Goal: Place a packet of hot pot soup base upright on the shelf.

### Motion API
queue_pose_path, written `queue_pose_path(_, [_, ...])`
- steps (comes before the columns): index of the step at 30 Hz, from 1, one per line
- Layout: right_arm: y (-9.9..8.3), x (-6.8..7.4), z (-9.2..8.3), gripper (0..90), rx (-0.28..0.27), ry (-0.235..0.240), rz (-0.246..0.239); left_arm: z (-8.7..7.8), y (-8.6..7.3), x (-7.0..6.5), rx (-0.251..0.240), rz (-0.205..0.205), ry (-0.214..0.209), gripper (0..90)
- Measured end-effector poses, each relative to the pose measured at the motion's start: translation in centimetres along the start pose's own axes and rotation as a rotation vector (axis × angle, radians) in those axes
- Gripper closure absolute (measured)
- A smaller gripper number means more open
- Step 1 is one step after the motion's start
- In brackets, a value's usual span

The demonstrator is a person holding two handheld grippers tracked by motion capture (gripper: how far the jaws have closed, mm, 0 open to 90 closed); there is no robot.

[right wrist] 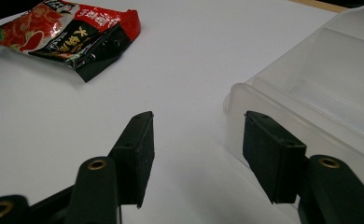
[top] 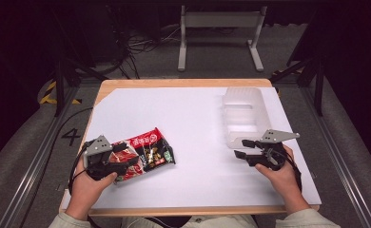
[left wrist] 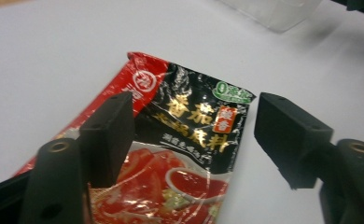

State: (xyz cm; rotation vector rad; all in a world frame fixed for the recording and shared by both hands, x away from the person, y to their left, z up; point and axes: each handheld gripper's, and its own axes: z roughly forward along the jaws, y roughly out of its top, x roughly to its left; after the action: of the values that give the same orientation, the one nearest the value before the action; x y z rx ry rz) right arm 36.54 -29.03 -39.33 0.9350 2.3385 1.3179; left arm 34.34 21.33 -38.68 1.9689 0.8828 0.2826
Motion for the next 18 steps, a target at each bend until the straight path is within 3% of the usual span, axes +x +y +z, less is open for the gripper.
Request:
queue_pose_path(2, [0.0, 0.0, 0.0, 43.5, 0.000, 0.001, 0.001, -0.2, 0.3, 0.1, 0.000, -0.005, -0.018, 22.2])
queue_pose_path(4, [0.0, 0.0, 0.1, 43.5, 0.003, 0.001, 0.001, -0.3, 0.6, 0.3, 0.001, -0.004, -0.004, 19.8])
queue_pose_path(9, [0.0, -0.1, 0.2, 43.4, 0.007, 0.003, 0.002, -0.6, 1.5, 0.9, -0.012, 0.006, 0.003, 22.0])
queue_pose_path(12, [0.1, -0.1, 0.3, 43.4, 0.011, 0.006, 0.003, -0.6, 2.1, 1.3, -0.016, 0.028, -0.003, 28.2])
queue_pose_path(13, [0.1, -0.1, 0.3, 43.4, 0.012, 0.006, 0.002, -0.6, 2.3, 1.5, -0.022, 0.047, -0.001, 29.3])
queue_pose_path(18, [0.2, 0.0, 0.4, 43.3, 0.017, 0.008, 0.003, -0.1, 3.0, 1.7, -0.061, 0.064, -0.003, 32.3])
